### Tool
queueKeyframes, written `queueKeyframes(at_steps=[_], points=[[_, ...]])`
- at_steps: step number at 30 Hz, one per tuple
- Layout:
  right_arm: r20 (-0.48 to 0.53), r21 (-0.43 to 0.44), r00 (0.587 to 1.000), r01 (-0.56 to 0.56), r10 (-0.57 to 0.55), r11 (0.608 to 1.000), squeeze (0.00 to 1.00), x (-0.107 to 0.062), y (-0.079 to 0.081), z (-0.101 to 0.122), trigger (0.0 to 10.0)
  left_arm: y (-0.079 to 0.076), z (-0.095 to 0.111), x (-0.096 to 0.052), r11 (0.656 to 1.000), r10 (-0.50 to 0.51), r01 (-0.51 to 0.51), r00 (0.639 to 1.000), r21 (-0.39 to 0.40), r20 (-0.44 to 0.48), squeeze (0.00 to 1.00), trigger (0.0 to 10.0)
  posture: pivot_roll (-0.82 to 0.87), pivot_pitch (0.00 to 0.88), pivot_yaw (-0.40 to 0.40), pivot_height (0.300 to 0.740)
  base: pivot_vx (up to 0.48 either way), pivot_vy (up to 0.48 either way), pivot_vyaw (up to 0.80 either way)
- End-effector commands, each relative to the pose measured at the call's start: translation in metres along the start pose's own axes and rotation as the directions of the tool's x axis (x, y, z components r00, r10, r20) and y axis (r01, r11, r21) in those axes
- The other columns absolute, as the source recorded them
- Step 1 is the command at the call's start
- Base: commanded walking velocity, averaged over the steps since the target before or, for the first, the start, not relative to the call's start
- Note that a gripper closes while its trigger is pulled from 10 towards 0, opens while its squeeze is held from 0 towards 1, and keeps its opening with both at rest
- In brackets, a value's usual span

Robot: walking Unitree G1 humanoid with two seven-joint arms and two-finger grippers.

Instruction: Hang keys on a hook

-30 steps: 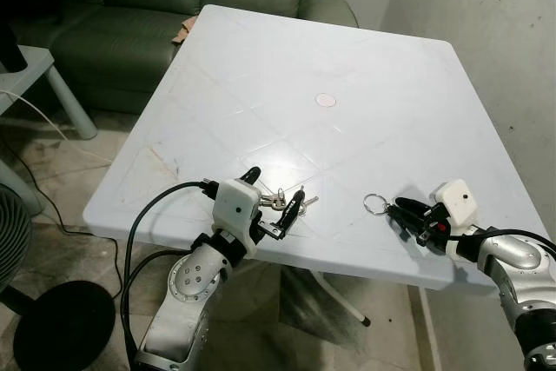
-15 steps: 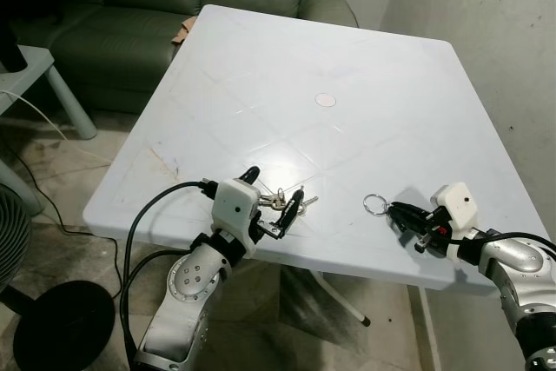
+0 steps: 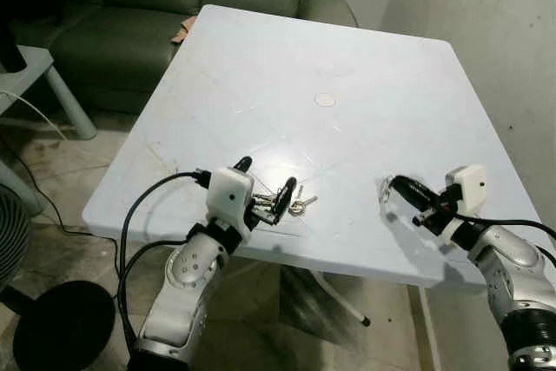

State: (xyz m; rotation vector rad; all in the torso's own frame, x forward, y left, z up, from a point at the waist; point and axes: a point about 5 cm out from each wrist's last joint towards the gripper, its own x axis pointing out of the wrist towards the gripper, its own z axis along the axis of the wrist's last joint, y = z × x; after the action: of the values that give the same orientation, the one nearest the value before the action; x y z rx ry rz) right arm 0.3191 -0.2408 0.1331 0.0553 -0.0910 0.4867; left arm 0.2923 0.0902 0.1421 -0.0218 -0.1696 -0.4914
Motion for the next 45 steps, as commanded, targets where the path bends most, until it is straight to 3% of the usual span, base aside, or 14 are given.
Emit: queueKeyframes(at_steps=[1, 2, 3, 4, 5, 6, 7, 8, 9, 10, 16, 20, 35, 45], points=[[0.068, 0.0, 0.996, 0.05, -0.05, 0.999, 0.0, -0.001, 0.001, 0.01, 0.0, 0.009, 0.001, 0.002, 0.999, 0.038, -0.038, 0.999, -0.011, -0.005, 0.0, 10.0, 0.09, 0.132, -0.074, 0.74, 0.0, 0.0, 0.0], [0.09, -0.005, 0.993, 0.08, -0.079, 0.997, 0.0, 0.001, 0.006, 0.013, 0.7, 0.014, 0.003, 0.004, 0.999, 0.051, -0.051, 0.999, -0.007, 0.0, 0.0, 10.0, 0.09, 0.128, -0.073, 0.74, 0.0, 0.0, 0.0], [0.099, -0.012, 0.991, 0.092, -0.091, 0.996, 0.0, 0.001, 0.008, 0.014, 0.7, 0.016, 0.004, 0.005, 0.998, 0.057, -0.057, 0.998, -0.007, 0.002, 0.0, 10.0, 0.09, 0.128, -0.073, 0.74, 0.0, 0.0, 0.0], [0.104, -0.013, 0.99, 0.1, -0.098, 0.995, 0.0, 0.001, 0.01, 0.015, 3.0, 0.018, 0.004, 0.005, 0.998, 0.061, -0.061, 0.998, -0.008, 0.003, 0.0, 10.0, 0.09, 0.123, -0.071, 0.74, 0.0, 0.0, 0.0], [0.113, -0.014, 0.985, 0.135, -0.132, 0.991, 0.0, 0.001, 0.012, 0.015, 7.9, 0.023, 0.005, 0.006, 0.996, 0.084, -0.083, 0.996, -0.014, 0.004, 0.0, 10.0, 0.09, 0.119, -0.069, 0.74, 0.0, 0.0, 0.0], [0.118, -0.013, 0.98, 0.16, -0.158, 0.987, 0.0, 0.001, 0.013, 0.016, 7.9, 0.027, 0.006, 0.007, 0.995, 0.1, -0.1, 0.995, -0.019, 0.005, 0.0, 10.0, 0.09, 0.119, -0.069, 0.74, 0.0, 0.0, 0.0], [0.145, 0.007, 0.967, 0.21, -0.209, 0.978, 0.0, -0.001, 0.016, 0.018, 6.3, 0.034, 0.008, 0.008, 0.992, 0.125, -0.125, 0.992, -0.033, 0.007, 0.0, 10.0, 0.09, 0.109, -0.064, 0.74, 0.0, 0.0, 0.0], [0.145, 0.007, 0.967, 0.21, -0.209, 0.978, 0.0, -0.001, 0.016, 0.018, 6.3, 0.034, 0.008, 0.008, 0.992, 0.125, -0.125, 0.992, -0.033, 0.007, 0.0, 10.0, 0.09, 0.109, -0.064, 0.74, 0.0, 0.0, 0.0], [0.147, 0.017, 0.958, 0.247, -0.247, 0.969, 0.0, -0.002, 0.019, 0.019, 7.4, 0.039, 0.009, 0.009, 0.989, 0.143, -0.143, 0.99, -0.033, 0.006, 0.0, 10.0, 0.08, 0.105, -0.061, 0.74, 0.0, 0.0, 0.0], [0.141, 0.007, 0.944, 0.302, -0.3, 0.953, 0.0, -0.004, 0.023, 0.019, 10.0, 0.046, 0.01, 0.011, 0.985, 0.17, -0.17, 0.985, -0.023, 0.004, 0.0, 10.0, 0.08, 0.099, -0.058, 0.74, 0.0, 0.0, 0.0], [0.206, 0.011, 0.865, 0.466, -0.458, 0.885, 0.0, -0.01, 0.027, 0.023, 10.0, 0.061, 0.009, 0.016, 0.971, 0.236, -0.235, 0.972, 0.04, -0.017, 0.0, 10.0, 0.07, 0.083, -0.052, 0.74, 0.0, 0.0, 0.0], [0.184, -0.029, 0.833, 0.534, -0.521, 0.845, 0.0, -0.011, 0.033, 0.02, 10.0, 0.067, 0.006, 0.016, 0.963, 0.271, -0.27, 0.962, 0.018, -0.025, 0.0, 10.0, 0.07, 0.076, -0.045, 0.74, 0.0, 0.0, 0.0], [0.098, -0.116, 0.818, 0.575, -0.567, 0.81, 0.0, -0.011, 0.044, 0.004, 10.0, 0.076, -0.006, 0.018, 0.948, 0.317, -0.319, 0.947, -0.019, -0.057, 0.0, 10.0, 0.05, 0.059, -0.031, 0.74, 0.0, 0.0, 0.0], [0.092, -0.131, 0.816, 0.578, -0.571, 0.805, 0.0, -0.004, 0.046, 0.005, 10.0, 0.079, -0.005, 0.024, 0.946, 0.322, -0.324, 0.945, -0.018, -0.049, 0.0, 10.0, 0.05, 0.056, -0.027, 0.74, 0.0, 0.0, -0.75]])
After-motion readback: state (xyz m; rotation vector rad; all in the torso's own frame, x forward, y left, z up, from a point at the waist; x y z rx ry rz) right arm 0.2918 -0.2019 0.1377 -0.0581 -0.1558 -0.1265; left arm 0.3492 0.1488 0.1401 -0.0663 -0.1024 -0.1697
